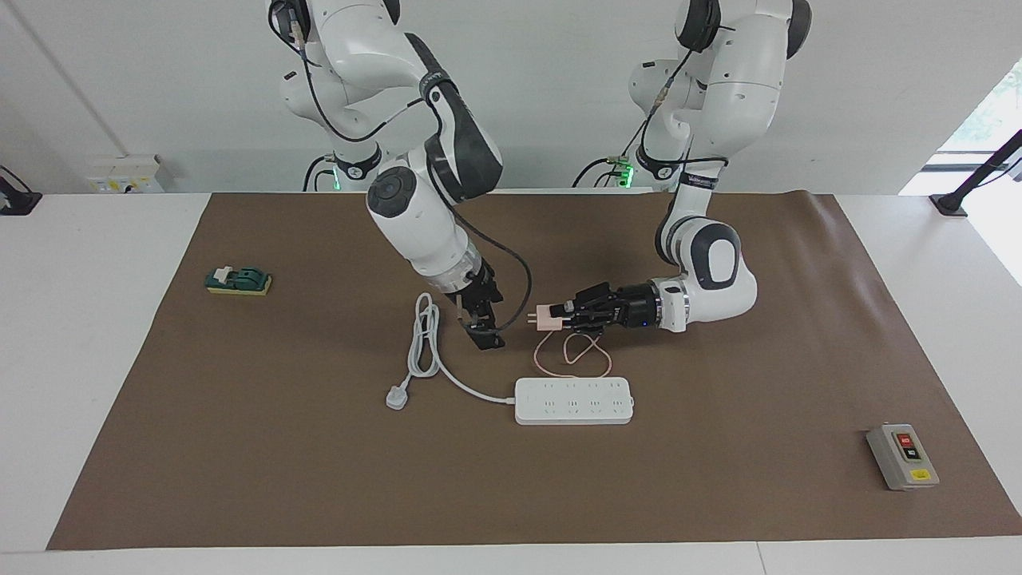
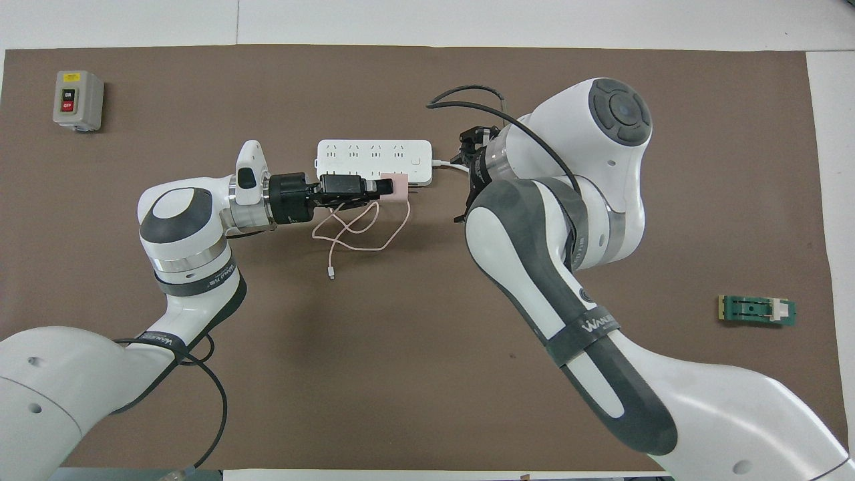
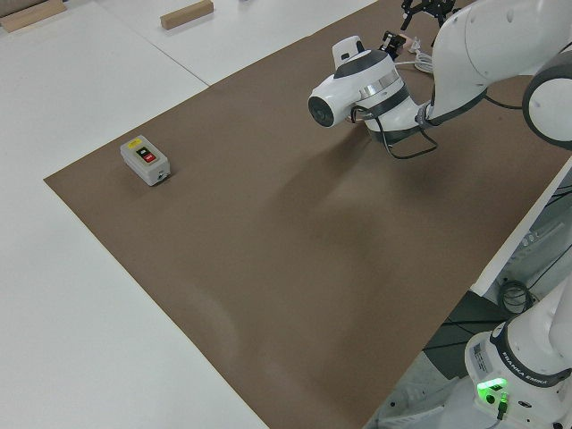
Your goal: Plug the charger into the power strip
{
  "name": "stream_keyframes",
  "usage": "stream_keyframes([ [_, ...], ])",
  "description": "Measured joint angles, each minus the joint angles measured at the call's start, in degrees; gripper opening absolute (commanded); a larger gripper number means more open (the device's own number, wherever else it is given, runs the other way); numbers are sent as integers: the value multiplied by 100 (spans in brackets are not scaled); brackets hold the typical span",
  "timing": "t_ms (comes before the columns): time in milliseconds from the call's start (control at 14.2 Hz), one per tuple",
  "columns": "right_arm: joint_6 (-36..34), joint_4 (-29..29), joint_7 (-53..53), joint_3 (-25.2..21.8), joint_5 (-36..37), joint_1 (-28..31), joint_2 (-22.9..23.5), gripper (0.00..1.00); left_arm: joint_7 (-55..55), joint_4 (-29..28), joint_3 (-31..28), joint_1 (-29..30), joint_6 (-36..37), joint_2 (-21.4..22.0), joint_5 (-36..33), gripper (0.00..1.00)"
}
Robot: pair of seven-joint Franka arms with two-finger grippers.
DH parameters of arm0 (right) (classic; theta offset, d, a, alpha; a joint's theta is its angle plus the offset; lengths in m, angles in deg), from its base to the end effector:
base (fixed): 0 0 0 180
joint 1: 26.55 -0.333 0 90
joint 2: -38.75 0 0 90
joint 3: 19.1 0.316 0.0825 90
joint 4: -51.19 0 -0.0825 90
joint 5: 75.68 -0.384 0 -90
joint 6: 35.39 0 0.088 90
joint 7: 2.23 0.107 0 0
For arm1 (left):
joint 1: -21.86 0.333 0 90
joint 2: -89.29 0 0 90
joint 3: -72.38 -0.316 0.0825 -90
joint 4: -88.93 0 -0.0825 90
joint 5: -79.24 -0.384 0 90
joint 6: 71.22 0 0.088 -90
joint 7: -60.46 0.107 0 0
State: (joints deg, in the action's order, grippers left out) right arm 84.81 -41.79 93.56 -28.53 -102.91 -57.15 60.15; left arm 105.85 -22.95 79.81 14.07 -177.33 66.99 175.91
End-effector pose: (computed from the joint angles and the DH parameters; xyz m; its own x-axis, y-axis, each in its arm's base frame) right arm 0.6175 0.2767 0.4227 0.0651 -0.9272 -0.3688 -0.9978 -0.0575 -0.0317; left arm 0.5774 -0.2325 0.3182 0.9996 0.0247 0.0099 -0.0083 -0.0658 0.9978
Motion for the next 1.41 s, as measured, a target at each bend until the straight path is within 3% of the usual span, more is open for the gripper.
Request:
stream_keyframes([
  [281,-973,-5,-1433,-15,517,525,-372,100,-1481,59,-68,155,-129,702,-1079,0],
  [563,-2038,-10,-3322,-26,1196,1070,-847,100,-3075,296,-170,547,-65,1242,-2928,0],
  [774,-2574,-14,-4983,-30,1608,1551,-1142,100,-4324,915,-231,1027,829,1416,-4625,0],
  [1055,-2942,-25,-7154,-29,2107,1977,-1393,100,-5544,2243,-308,1382,2363,1485,-6601,0],
  [1407,-3190,-214,-7878,0,2435,2124,-1905,100,-5702,2529,-287,1383,2770,1616,-7800,0],
])
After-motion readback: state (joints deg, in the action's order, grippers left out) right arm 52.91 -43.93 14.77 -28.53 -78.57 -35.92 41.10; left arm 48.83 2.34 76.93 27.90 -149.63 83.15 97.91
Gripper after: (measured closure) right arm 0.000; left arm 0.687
